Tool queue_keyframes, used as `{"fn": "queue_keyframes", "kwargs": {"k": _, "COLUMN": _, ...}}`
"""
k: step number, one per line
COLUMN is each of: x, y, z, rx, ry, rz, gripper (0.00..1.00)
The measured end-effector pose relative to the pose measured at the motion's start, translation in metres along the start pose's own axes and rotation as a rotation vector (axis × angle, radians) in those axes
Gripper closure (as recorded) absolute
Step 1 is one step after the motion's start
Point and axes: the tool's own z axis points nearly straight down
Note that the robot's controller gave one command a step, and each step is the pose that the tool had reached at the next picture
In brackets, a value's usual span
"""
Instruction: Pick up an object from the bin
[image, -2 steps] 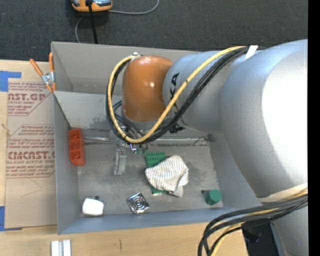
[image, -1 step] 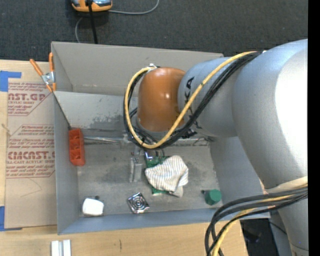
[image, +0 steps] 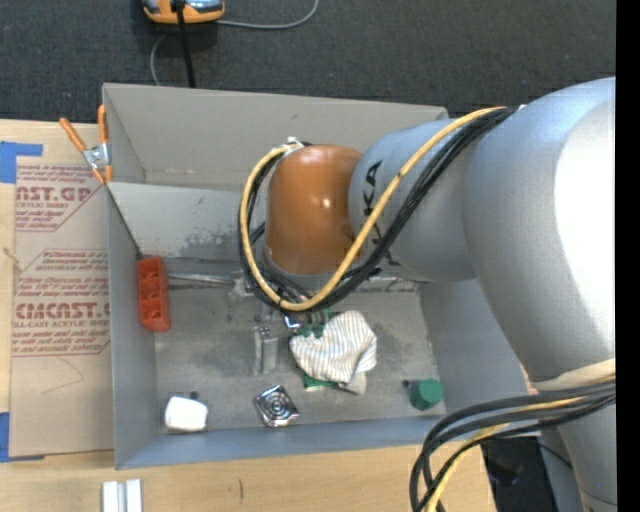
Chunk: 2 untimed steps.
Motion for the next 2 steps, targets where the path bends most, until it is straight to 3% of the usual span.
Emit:
{"fn": "queue_keyframes", "kwargs": {"k": 1, "x": 0.025, "y": -0.035, "z": 0.0, "rx": 0.003, "ry": -0.001, "rz": 0.052, "gripper": 0.0}}
{"fn": "queue_keyframes", "kwargs": {"k": 2, "x": 0.029, "y": -0.056, "z": 0.014, "rx": 0.003, "ry": 0.001, "rz": 0.206, "gripper": 0.0}}
